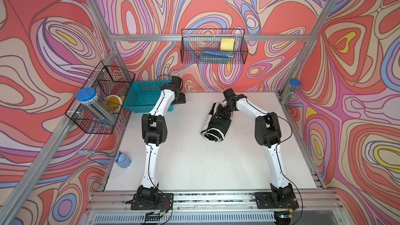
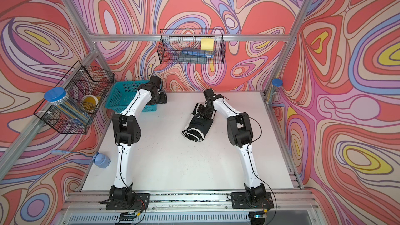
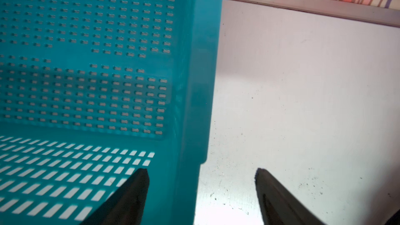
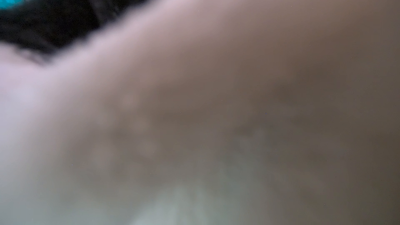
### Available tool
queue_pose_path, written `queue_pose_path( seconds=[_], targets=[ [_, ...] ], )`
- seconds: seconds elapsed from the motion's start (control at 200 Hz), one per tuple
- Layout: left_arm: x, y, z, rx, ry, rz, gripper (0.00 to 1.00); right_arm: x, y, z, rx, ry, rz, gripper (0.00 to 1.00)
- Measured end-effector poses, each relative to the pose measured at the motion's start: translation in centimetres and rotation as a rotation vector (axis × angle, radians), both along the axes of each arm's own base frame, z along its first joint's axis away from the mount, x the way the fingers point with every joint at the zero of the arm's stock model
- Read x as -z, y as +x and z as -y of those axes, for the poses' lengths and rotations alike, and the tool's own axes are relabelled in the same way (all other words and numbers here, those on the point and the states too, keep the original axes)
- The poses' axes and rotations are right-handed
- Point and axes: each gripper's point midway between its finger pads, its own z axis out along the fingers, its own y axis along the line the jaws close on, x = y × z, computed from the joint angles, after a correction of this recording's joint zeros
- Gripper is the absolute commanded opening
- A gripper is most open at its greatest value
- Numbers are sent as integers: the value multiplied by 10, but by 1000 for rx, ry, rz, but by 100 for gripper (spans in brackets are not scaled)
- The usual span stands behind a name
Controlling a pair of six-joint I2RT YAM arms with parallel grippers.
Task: Roll up the pillowcase
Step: Move the bin to the center of the board.
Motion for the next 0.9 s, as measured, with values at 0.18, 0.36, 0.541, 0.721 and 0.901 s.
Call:
queue_pose_path(
  seconds=[0.18,0.36,0.541,0.721,0.901],
  targets=[
    [6,1,-1,7,11,-7,5,0,0,0,-1,8,-7,30],
    [7,-7,5,5,65,-25,0,2,-2,1,-8,9,-8,30],
    [8,-38,60,73,73,-57,0,2,-3,1,-23,12,4,29],
    [9,-105,160,176,81,-82,0,3,-6,2,-40,18,42,30],
    [9,-154,205,188,79,-99,0,2,-12,3,-61,34,84,30]
  ],
)
